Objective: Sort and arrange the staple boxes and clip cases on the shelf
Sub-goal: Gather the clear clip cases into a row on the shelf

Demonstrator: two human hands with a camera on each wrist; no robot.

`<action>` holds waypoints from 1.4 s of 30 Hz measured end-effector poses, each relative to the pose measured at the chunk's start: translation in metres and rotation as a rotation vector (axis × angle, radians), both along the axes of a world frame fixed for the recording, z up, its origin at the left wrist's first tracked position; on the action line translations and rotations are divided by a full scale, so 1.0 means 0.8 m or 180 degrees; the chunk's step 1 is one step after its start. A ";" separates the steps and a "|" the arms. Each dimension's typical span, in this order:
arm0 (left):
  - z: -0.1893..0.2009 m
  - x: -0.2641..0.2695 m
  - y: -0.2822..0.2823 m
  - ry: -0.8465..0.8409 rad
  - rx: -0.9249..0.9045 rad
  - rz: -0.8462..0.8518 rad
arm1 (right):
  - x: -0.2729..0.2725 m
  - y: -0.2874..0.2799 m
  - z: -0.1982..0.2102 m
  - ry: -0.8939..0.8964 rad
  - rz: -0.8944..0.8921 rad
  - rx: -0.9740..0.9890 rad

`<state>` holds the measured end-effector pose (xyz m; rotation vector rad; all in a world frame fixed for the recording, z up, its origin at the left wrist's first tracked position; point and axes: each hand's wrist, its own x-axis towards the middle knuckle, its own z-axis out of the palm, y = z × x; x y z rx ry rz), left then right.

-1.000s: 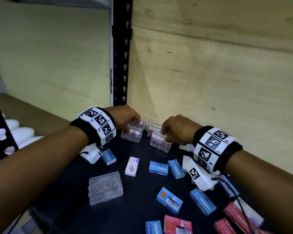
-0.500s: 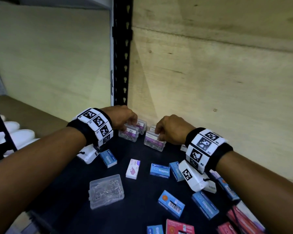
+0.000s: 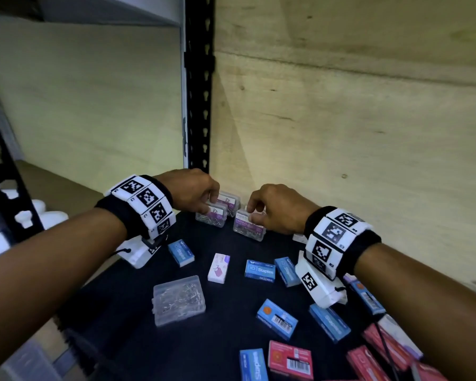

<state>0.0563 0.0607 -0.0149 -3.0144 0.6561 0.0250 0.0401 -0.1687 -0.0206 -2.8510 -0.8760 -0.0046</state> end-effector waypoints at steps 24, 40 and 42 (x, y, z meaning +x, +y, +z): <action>-0.034 -0.090 0.037 0.0647 0.0669 0.0237 | -0.050 0.064 -0.025 0.0689 0.1098 -0.0979; 0.024 -0.103 -0.049 0.0453 0.0233 0.0096 | -0.081 -0.058 0.030 0.0425 0.0240 -0.0658; 0.025 -0.105 -0.093 0.0444 0.0223 -0.0111 | -0.095 -0.098 0.036 0.0430 -0.0045 -0.0718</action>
